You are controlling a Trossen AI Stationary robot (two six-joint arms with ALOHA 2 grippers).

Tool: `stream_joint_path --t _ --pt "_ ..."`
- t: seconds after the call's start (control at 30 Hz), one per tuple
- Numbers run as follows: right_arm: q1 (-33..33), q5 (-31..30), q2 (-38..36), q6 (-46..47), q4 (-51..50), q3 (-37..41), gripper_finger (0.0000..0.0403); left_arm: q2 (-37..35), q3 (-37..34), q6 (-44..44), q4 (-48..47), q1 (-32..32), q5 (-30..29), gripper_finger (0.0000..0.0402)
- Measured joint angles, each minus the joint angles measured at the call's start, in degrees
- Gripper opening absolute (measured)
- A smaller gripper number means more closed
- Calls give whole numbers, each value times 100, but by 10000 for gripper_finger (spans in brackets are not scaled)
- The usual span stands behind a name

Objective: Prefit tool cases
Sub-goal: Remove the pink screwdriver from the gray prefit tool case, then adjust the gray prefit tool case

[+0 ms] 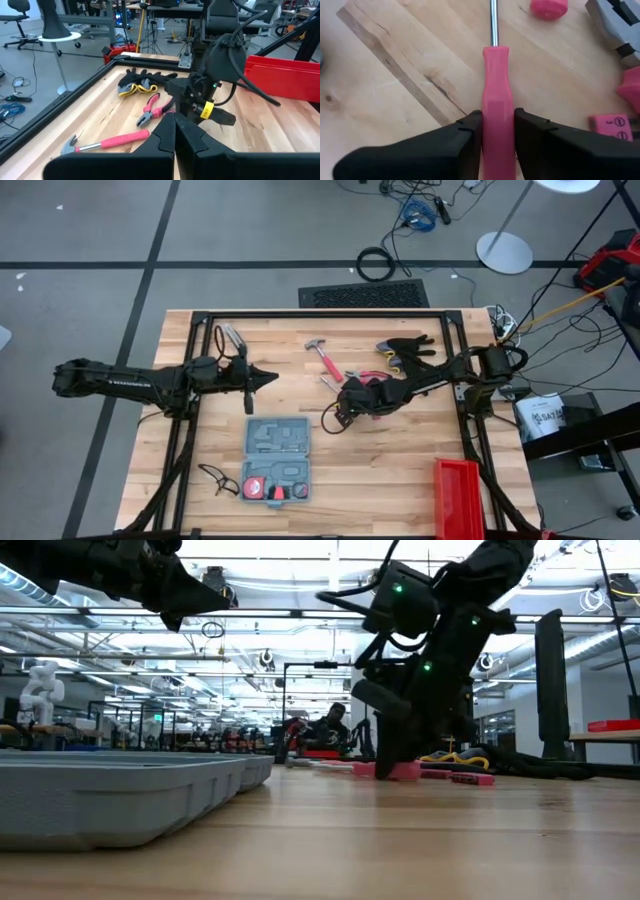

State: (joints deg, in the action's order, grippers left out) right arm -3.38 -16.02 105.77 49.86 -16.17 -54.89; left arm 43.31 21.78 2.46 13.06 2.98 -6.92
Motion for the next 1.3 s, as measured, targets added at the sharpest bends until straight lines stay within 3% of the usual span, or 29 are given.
stream_joint_path --t 0.23,0.4,0.5,0.63,0.77,0.87,1.07,1.3 --pt "-55 -8 -440 -209 -557 -187 218 1 0 3 -43 0 0 0" --pt "-128 -444 -1057 -356 -855 -237 238 30 0 5 -1001 4 436 0" --pt "-205 -646 -1410 -454 -946 -234 222 287 0 173 -1569 -30 967 0" --pt "-317 -810 -1730 -556 -927 -241 180 988 0 329 -1463 -176 1012 0" --pt "-427 -818 -1810 -574 -836 -250 92 1727 16 242 -1417 -355 1067 0" --pt "-534 -803 -1800 -600 -795 -248 18 2129 107 -11 -1394 -415 1451 0" --pt "-843 -174 -1626 -1086 526 -254 4 2757 319 -349 -1356 -463 1617 0" --pt "-988 412 -659 -1431 1963 -254 1 3296 423 -585 -1216 -413 1287 0"
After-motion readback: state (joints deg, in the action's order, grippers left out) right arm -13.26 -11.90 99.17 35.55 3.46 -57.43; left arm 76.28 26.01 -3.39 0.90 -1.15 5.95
